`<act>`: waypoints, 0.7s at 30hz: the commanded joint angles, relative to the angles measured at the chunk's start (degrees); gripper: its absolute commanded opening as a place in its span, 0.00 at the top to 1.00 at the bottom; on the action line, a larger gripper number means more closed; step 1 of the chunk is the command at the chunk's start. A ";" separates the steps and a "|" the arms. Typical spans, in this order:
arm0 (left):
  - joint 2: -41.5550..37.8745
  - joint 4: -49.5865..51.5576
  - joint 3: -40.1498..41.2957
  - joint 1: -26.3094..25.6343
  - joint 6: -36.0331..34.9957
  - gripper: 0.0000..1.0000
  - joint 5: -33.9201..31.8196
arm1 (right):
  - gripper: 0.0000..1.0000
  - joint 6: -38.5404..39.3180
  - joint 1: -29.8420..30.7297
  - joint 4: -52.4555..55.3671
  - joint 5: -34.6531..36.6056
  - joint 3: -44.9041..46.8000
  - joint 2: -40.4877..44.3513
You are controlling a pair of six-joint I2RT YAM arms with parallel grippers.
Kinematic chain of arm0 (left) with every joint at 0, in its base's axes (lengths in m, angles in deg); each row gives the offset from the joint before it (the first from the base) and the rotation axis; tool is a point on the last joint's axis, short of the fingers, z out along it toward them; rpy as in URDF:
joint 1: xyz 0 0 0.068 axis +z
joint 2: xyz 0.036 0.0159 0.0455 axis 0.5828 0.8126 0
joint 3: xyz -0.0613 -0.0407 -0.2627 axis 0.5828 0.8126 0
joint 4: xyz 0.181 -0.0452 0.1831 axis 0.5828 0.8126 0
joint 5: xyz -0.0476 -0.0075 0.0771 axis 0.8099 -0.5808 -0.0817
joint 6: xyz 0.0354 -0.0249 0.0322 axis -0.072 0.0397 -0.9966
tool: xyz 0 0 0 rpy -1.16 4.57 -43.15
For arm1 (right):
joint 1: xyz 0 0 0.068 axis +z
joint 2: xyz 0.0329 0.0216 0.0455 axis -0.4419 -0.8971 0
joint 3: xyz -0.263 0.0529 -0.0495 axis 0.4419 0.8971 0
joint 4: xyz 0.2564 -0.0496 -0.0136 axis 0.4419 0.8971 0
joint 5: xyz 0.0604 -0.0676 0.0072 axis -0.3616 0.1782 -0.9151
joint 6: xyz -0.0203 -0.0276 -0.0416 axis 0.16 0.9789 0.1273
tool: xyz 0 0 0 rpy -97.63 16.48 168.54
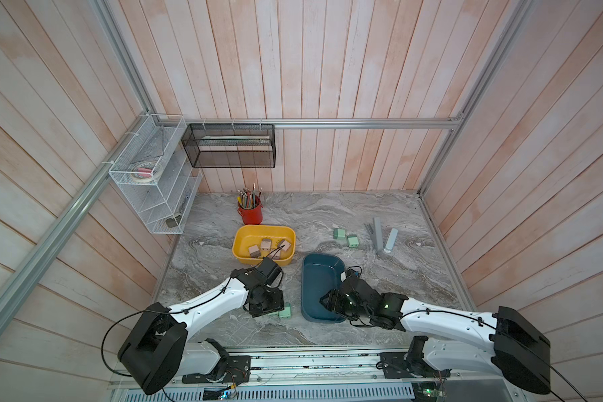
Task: Place the plugs by color into the storage box
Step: Pick up the plug from the center of the board.
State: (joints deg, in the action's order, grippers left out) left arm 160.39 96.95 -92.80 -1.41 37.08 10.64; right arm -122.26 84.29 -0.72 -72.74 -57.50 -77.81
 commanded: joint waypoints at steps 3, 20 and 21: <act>2.31 6.16 -3.61 -0.07 -2.81 0.36 -6.36 | 0.36 -1.01 -0.14 2.31 1.05 1.24 2.20; 9.30 7.14 -7.66 -0.21 -5.51 0.37 -9.03 | 0.36 -1.55 -0.14 2.47 1.77 0.97 2.28; 9.97 6.70 -7.68 -0.21 -5.70 0.38 -8.83 | 0.36 -1.63 -0.17 2.40 1.84 0.95 2.23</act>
State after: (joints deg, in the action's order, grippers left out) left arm 168.61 102.91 -99.42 -1.43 32.73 3.17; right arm -123.38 84.29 -0.04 -72.28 -56.56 -75.10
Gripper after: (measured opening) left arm 0.623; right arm 0.643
